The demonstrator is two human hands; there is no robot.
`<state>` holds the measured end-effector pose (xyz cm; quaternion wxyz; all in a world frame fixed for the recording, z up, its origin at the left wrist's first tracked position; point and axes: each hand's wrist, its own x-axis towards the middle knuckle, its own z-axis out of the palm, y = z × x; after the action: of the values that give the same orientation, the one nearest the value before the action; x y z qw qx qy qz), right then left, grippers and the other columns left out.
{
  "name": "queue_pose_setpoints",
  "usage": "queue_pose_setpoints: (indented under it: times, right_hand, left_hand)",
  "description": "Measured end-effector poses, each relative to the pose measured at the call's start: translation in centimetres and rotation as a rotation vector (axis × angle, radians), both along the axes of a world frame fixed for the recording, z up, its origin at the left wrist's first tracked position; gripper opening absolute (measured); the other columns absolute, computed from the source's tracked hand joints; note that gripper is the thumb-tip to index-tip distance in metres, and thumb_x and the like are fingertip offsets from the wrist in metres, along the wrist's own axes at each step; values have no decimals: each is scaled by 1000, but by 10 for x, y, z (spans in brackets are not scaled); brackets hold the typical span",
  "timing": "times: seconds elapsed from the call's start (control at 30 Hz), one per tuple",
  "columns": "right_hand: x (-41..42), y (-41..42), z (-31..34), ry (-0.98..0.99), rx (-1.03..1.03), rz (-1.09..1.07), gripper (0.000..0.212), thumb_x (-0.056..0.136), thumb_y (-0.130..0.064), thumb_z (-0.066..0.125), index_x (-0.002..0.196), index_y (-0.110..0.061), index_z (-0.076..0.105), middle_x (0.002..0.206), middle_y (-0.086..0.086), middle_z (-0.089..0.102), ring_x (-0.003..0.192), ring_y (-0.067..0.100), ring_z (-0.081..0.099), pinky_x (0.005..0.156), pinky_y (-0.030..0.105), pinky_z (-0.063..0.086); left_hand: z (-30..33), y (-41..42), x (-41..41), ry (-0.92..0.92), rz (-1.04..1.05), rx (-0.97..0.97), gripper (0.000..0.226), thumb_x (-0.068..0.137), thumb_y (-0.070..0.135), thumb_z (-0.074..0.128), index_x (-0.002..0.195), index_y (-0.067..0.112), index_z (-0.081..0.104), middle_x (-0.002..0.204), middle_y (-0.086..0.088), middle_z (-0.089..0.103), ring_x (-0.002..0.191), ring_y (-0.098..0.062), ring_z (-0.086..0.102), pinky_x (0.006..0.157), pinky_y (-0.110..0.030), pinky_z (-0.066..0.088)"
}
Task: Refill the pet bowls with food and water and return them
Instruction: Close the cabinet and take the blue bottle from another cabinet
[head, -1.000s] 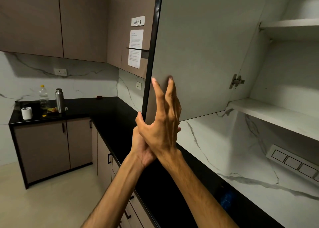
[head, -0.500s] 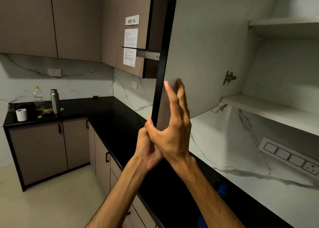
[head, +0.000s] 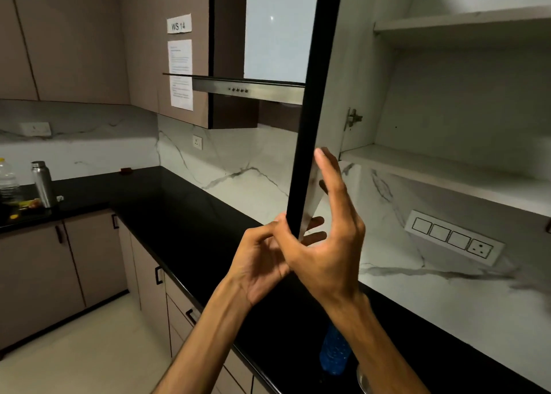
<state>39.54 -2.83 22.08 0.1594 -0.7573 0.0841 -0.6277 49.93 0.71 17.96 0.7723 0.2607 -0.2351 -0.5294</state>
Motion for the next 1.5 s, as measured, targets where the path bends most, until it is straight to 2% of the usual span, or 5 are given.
queue_pose_setpoints:
  times: [0.27, 0.4, 0.77, 1.07, 1.5]
  right_hand:
    - [-53, -20, -9, -84, -26, -46, 86, 78, 2, 80, 152, -5, 37, 156, 14, 49, 145, 17, 49, 113, 28, 47]
    - [-79, -29, -10, -122, -2, -95, 87, 77, 7, 81, 151, -4, 38, 154, 6, 50, 142, 4, 49, 110, 28, 49]
    - [-144, -76, -17, -220, 31, -255, 81, 80, 5, 74, 153, -1, 40, 156, 1, 48, 145, 15, 49, 113, 38, 49]
    - [-183, -114, -23, -200, 15, -368, 78, 83, 6, 76, 152, -4, 41, 156, -12, 44, 143, 2, 47, 112, 22, 46]
    - [-215, -169, -29, -211, -11, -390, 76, 87, -1, 73, 153, -21, 40, 155, -15, 48, 139, 7, 54, 107, 33, 53]
  left_hand:
    - [-7, -24, -29, -138, -162, -58, 93, 63, 16, 93, 147, 8, 54, 141, -30, 59, 131, -48, 59, 120, -61, 35]
    - [-6, -39, -49, -149, -180, -9, 76, 71, 7, 83, 143, 14, 59, 144, -30, 57, 139, -49, 50, 120, -61, 36]
    - [-4, -88, -109, -158, -236, 21, 58, 87, -2, 71, 139, 22, 60, 107, -15, 77, 83, -21, 76, 95, -46, 54]
    - [0, -126, -145, -95, -225, 65, 52, 85, 1, 72, 132, 22, 63, 115, -16, 76, 94, -24, 75, 74, -33, 60]
    - [2, -181, -184, 15, -252, 111, 20, 84, 6, 72, 102, 11, 65, 91, -8, 77, 78, -19, 74, 68, -28, 59]
